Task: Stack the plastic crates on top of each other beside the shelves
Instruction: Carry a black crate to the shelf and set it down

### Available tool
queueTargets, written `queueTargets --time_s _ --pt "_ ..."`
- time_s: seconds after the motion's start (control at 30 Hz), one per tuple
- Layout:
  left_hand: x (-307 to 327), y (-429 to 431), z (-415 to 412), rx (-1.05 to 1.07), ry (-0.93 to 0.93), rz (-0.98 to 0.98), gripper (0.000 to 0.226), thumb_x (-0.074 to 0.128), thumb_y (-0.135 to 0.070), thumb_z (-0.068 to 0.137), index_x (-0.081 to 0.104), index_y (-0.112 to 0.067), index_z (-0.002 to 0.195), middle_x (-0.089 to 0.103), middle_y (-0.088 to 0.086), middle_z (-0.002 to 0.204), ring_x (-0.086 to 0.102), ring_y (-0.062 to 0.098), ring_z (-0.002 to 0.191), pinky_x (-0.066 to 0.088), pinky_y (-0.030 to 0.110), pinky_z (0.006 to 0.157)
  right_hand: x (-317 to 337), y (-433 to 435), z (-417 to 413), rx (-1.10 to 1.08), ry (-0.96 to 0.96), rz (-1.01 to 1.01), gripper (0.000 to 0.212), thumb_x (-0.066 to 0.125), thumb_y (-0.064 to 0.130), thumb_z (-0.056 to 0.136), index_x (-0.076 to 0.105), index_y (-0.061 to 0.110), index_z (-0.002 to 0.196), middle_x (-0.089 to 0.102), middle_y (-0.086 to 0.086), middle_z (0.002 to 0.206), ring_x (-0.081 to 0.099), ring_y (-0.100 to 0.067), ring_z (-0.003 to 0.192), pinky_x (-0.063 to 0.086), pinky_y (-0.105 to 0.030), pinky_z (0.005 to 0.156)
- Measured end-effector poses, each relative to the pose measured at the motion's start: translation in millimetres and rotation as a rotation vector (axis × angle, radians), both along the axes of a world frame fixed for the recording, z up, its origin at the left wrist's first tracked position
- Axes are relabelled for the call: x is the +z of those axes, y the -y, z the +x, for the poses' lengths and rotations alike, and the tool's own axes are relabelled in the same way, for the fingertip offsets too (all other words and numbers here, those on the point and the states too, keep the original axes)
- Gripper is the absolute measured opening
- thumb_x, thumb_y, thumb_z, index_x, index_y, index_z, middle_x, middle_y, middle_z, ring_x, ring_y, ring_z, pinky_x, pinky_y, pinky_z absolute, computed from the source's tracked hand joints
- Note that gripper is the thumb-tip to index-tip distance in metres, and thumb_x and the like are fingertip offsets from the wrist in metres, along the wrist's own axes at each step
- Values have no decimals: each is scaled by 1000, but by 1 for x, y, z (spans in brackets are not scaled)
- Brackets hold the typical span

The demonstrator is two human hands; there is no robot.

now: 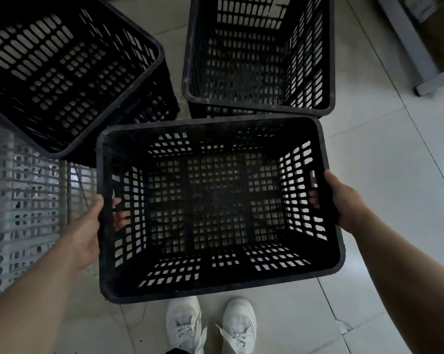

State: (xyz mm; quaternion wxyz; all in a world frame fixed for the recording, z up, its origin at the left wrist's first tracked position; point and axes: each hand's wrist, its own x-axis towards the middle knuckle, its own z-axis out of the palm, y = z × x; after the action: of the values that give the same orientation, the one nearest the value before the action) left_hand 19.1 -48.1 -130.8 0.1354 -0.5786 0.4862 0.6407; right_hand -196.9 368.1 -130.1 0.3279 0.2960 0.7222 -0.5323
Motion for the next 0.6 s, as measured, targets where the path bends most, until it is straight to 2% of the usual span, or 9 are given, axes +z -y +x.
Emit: queueTargets --time_s 0.13,0.33,0.6 --pt "1 3 1 18 14 18 46 36 -54 94 65 -20 109 61 2 85 61 17 83 47 33 88 -2 0 3 -25 -33 17 37 46 47 92 63 15 84 54 -5 68 48 -17 57 40 -29 58" --pt "44 1 12 41 40 31 43 37 -52 95 65 -20 104 59 1 81 59 16 77 47 30 72 26 -2 21 -43 -44 60 36 49 44 92 64 13 81 52 -5 65 45 -17 54 39 -29 54" --pt "154 -9 27 65 -12 -1 40 39 -49 96 65 -19 100 61 2 82 60 17 77 48 32 72 125 -25 54 -77 -57 39 42 49 47 90 64 7 96 54 -3 66 47 -18 56 43 -32 59"
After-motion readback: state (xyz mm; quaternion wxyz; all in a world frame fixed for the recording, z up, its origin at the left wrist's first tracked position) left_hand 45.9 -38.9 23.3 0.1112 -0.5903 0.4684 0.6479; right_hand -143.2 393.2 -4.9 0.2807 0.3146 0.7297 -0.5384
